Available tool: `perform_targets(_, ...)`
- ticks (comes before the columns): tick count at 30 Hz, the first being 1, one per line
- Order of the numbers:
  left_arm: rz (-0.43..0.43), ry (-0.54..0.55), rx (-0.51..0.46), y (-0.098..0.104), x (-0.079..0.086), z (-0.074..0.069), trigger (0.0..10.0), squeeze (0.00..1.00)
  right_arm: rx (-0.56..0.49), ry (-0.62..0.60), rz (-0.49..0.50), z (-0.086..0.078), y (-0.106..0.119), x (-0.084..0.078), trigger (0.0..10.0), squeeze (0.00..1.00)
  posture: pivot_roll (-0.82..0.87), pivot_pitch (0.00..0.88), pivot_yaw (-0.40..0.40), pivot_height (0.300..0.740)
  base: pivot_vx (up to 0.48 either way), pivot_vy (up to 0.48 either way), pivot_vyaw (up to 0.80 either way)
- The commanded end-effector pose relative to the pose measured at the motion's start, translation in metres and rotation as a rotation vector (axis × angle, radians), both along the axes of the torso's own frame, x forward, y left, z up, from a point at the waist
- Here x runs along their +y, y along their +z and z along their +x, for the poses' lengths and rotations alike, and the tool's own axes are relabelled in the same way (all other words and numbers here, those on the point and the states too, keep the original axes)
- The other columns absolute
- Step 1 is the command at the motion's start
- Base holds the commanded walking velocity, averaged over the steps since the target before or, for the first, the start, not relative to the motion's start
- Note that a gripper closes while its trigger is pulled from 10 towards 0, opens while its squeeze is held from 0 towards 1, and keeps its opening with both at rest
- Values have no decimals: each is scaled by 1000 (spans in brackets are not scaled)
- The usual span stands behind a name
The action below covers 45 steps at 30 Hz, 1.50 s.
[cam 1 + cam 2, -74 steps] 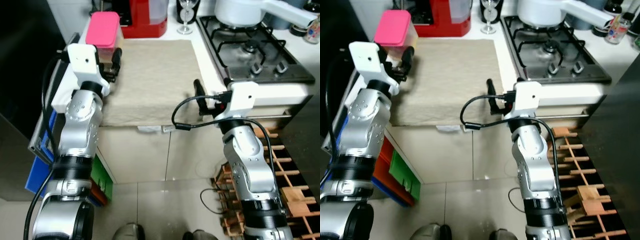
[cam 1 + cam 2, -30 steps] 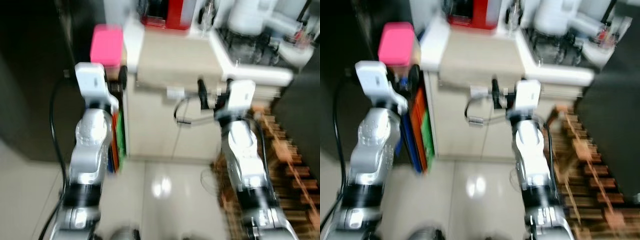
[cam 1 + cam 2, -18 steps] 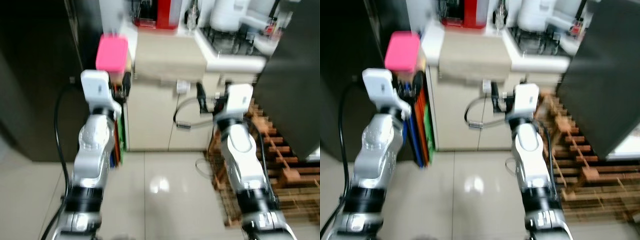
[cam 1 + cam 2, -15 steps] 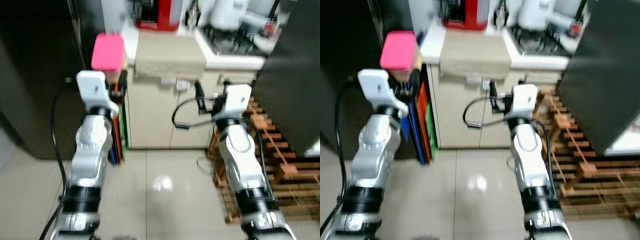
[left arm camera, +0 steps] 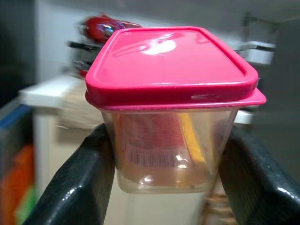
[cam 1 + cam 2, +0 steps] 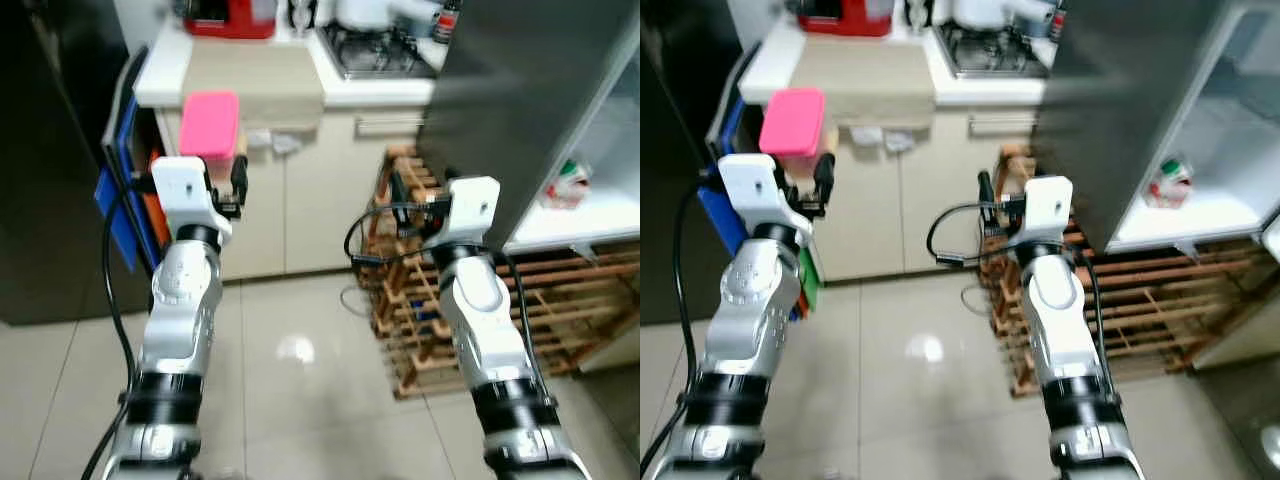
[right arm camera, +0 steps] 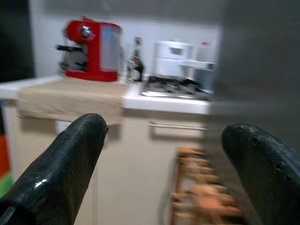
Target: Restocking fridge
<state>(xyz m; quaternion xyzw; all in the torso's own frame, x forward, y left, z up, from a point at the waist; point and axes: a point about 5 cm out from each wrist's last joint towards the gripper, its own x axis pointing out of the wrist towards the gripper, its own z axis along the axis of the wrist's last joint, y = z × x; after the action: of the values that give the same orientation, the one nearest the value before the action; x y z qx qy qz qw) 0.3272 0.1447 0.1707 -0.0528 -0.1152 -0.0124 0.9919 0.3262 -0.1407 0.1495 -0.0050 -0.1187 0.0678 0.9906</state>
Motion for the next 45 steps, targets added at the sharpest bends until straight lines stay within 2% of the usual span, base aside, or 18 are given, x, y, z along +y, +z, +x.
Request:
perform_targets(1,-4,24,-18,6,6,2,10000,0,-16,0,5,1,5,1,10000,0,-35,0,-11,740,0,-442,0)
perform_targets(19,-5,29,-9,5,5,4,10000,0,5,-3,-6,-3,0,-2,10000,0,-49,0,-13,740,0,-442,0)
perform_targets(25,-8,25,-17,5,3,8,10000,0,13,-80,-13,-7,-3,-20,10000,0,-56,0,-9,740,0,-437,0)
perform_targets(45,-21,9,20,-3,-1,11,10000,0,54,-239,-62,-26,-13,-54,10000,0,-106,0,16,740,32,0,0)
